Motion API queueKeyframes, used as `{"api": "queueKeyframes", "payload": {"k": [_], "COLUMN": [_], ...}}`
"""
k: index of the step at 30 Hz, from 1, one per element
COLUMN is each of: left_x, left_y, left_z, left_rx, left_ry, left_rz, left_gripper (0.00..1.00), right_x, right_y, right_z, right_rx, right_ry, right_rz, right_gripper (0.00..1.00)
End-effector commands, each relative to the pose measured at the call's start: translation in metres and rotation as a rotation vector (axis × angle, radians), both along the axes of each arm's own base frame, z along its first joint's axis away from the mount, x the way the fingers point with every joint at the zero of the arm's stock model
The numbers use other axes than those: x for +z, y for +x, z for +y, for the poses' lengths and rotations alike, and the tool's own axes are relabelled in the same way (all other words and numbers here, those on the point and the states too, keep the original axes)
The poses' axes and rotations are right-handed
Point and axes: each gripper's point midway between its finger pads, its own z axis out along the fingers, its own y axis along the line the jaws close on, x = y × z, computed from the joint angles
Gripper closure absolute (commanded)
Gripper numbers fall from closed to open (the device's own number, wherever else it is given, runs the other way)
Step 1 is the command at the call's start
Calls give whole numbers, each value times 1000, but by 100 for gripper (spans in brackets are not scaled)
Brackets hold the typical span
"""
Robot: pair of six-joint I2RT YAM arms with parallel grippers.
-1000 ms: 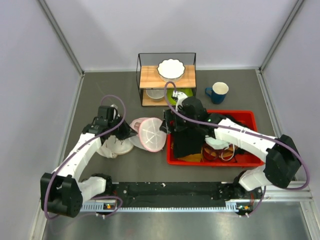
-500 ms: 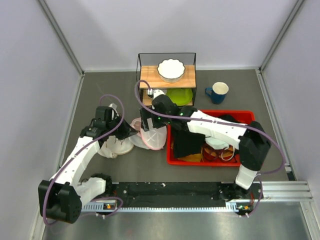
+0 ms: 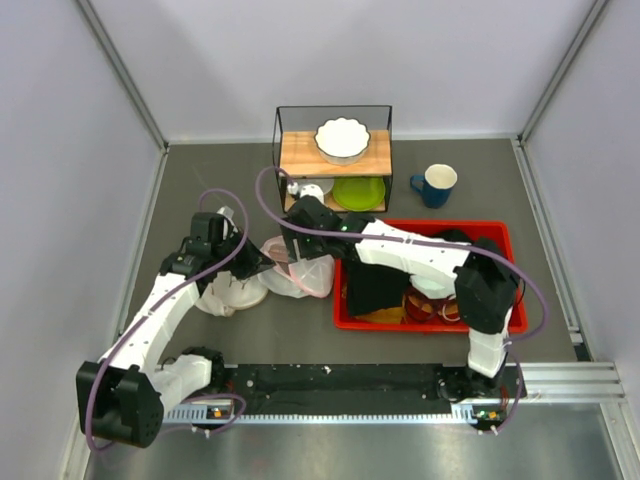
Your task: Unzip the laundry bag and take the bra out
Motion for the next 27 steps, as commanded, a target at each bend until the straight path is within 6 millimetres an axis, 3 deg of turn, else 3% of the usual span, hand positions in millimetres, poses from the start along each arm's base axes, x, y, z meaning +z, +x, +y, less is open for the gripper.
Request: {"api": "queueKeyframes", "payload": {"k": [1, 3, 6, 8, 10, 14, 15, 16, 19, 22, 24, 27], "left_x": [22, 24, 25, 25, 26, 28, 29, 30, 31, 31, 32, 33], "left_y": [13, 15, 17, 17, 17, 17, 17, 17, 17, 16, 16, 16], "left_z": [2, 2, 1, 1, 0, -1, -2, -2, -2, -3, -3, -3], "left_rx": [1, -1, -7, -6, -6, -9, -11, -12, -13, -16, -15, -14], "left_ry": [7, 7, 6, 5, -1, -10, -13, -15, -16, -20, -23, -26], "left_rz": [-91, -97, -96, -95, -95, -100, -101, -105, -109, -109, -110, -113], "left_gripper": [100, 100, 100, 100, 100, 100, 100, 100, 100, 100, 100, 100], "right_x": [28, 32, 41, 42, 39, 32, 30, 29, 22, 19, 17, 8], "right_y": [5, 4, 1, 0, 1, -4, -4, -4, -5, -6, -6, -4], "right_z": [-32, -40, -49, -53, -55, -52, -52, -53, -53, -51, -50, -50], "right_rx": [-78, -88, -95, -99, -103, -82, -81, -83, -77, -70, -68, -70], "right_ry": [34, 51, 70, 67, 61, 59, 56, 55, 42, 44, 40, 17], "right_rz": [-48, -51, -72, -81, -79, -53, -50, -49, -37, -27, -21, -18], "right_gripper": [33, 39, 55, 72, 79, 73, 67, 50, 33, 23, 22, 29]}}
